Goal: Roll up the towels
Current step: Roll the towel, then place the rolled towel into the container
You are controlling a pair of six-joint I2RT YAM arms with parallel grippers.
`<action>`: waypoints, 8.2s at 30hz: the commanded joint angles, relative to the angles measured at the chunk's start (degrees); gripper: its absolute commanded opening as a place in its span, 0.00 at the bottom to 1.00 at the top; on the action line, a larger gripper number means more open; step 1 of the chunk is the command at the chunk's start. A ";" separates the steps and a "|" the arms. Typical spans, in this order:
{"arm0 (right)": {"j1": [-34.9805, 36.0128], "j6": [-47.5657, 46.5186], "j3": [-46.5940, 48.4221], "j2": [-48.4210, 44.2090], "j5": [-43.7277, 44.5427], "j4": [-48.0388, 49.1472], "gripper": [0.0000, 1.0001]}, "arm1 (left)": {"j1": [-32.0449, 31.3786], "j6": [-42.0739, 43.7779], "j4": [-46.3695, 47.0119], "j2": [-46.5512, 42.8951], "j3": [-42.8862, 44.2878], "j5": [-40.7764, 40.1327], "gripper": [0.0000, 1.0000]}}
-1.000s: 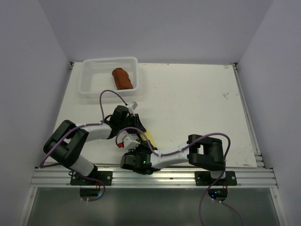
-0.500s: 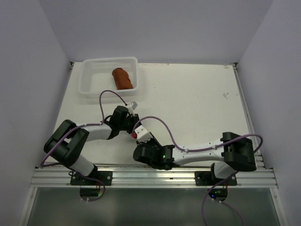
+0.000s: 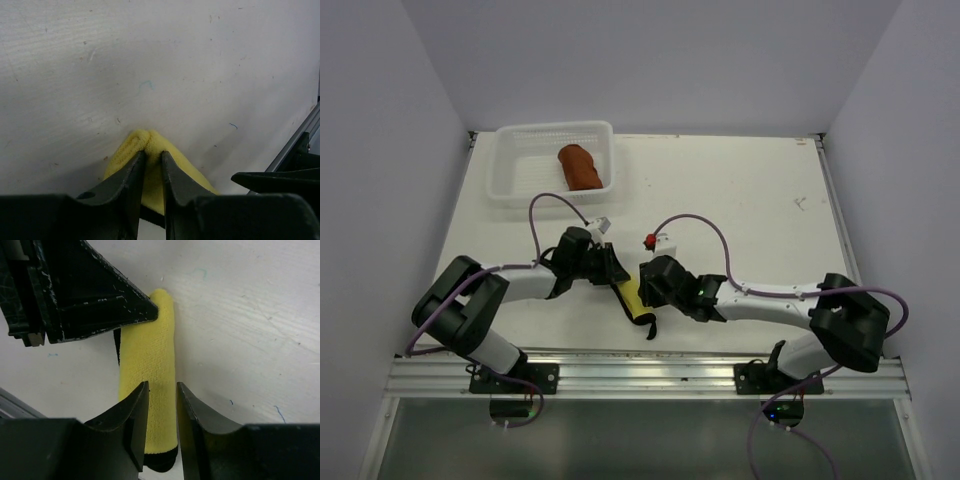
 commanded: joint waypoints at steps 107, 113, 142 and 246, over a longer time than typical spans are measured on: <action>17.92 4.79 19.51 20.73 24.55 -11.00 0.00 | -0.74 -3.42 -40.96 -12.14 17.18 -12.83 1.00; 17.92 5.14 21.10 21.87 26.13 -12.93 0.00 | -7.16 -4.83 -40.16 -7.74 17.44 -14.14 0.99; 22.22 -1.98 21.18 22.58 41.07 -5.72 0.18 | -8.30 1.58 -38.93 4.74 18.67 -15.11 0.24; -6.43 1.45 4.66 1.92 8.12 -5.55 0.59 | 34.76 20.57 -57.29 49.31 93.56 -12.91 0.80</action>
